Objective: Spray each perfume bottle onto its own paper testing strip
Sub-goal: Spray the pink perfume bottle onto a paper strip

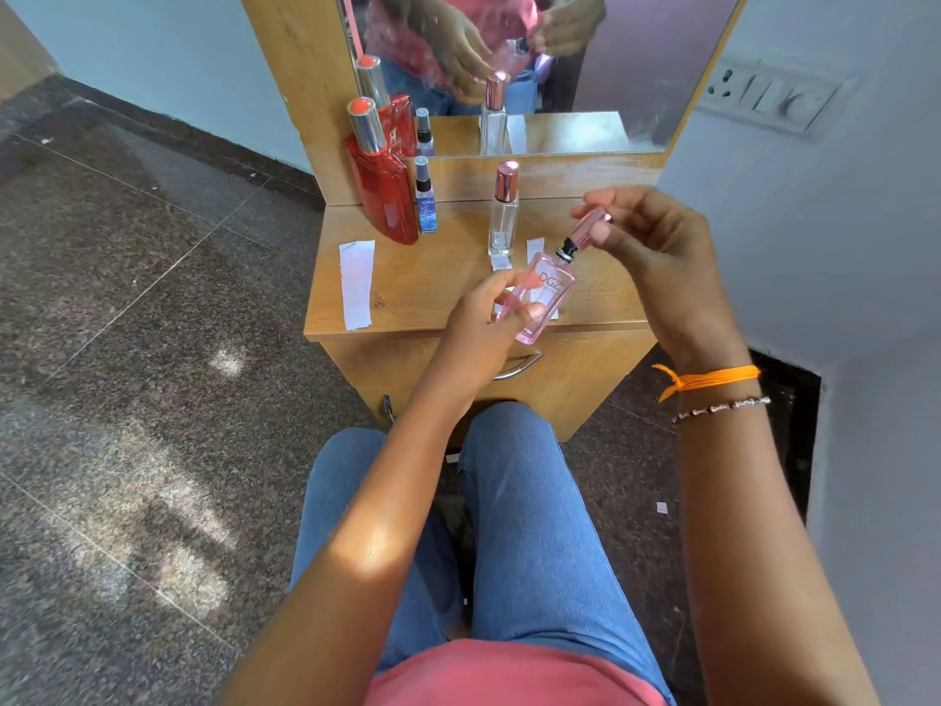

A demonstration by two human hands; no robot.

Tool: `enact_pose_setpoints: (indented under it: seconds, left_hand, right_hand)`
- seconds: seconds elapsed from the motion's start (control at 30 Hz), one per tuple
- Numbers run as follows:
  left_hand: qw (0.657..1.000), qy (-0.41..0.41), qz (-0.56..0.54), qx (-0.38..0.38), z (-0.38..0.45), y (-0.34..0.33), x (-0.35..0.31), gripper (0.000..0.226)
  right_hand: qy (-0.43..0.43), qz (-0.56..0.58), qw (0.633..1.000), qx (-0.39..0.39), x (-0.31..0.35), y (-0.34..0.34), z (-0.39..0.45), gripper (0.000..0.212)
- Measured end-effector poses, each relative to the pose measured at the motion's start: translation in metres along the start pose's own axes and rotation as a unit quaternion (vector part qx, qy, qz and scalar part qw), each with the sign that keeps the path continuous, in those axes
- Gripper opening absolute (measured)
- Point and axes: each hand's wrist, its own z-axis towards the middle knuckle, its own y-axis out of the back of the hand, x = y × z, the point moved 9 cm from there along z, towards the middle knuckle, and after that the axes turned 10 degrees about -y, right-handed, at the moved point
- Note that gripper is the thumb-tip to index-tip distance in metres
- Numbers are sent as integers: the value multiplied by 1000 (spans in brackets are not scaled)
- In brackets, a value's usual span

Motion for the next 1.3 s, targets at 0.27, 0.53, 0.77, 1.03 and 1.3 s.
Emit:
enact_pose_setpoints:
  seconds: [0.27,0.53,0.77,1.03,1.3]
  left_hand:
    - [1000,-6,26,0,1,0,3,33]
    - [1000,5,2,10,-3,-8,5,21]
    - [1000,4,0,-19,4,-5,5,31]
    - [997,-8,35,-69,6,14,3,37]
    - [997,10,41,-70,3,20,14,29]
  right_hand:
    - [-38,-61,996,43,0,-10,1,22]
    - [-41,-170,984,-19,0,-18,-14,35]
    - [-81,-88,992,48,-26,-25,-25,30]
    - [-5,-156,985,-76,-19,-8,26,33]
    - [-21,-165,983,-78,-38,-13,58,37]
